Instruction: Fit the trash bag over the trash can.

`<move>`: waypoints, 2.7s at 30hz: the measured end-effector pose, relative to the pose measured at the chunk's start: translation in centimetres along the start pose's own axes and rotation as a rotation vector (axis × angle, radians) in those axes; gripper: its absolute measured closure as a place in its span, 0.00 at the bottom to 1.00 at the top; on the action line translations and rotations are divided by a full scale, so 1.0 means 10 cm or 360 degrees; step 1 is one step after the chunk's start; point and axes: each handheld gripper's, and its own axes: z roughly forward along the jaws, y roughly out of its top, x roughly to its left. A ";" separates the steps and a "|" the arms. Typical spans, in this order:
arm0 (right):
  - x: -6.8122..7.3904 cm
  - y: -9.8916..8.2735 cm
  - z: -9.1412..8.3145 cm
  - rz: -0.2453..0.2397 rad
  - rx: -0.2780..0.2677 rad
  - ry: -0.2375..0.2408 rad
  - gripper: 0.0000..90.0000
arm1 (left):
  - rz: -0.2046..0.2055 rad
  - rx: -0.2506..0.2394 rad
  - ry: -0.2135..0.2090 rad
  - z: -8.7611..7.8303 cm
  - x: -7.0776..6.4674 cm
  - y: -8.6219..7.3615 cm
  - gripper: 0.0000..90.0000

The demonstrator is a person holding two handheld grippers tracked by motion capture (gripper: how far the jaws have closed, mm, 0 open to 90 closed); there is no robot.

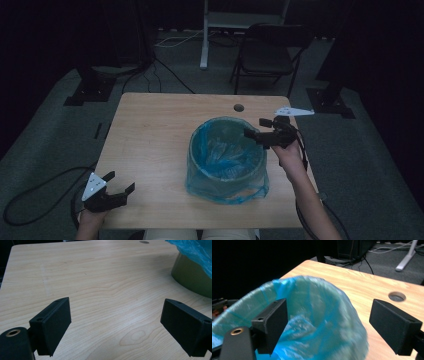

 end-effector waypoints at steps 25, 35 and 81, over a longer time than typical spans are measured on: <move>-0.31 -0.85 -0.47 0.0262 -0.0119 -0.0092 0.15 | -0.0037 0.0002 0.0023 -0.03 0.05 -0.02 0.11; -0.46 -1.29 -0.47 0.0329 -0.0116 -0.0246 0.15 | -0.0039 0.0014 0.0030 -0.03 0.06 -0.04 0.11; -0.68 -2.53 -0.79 0.0514 0.0010 -0.1051 0.16 | -0.0391 0.0131 0.0742 -0.45 0.24 -0.38 0.11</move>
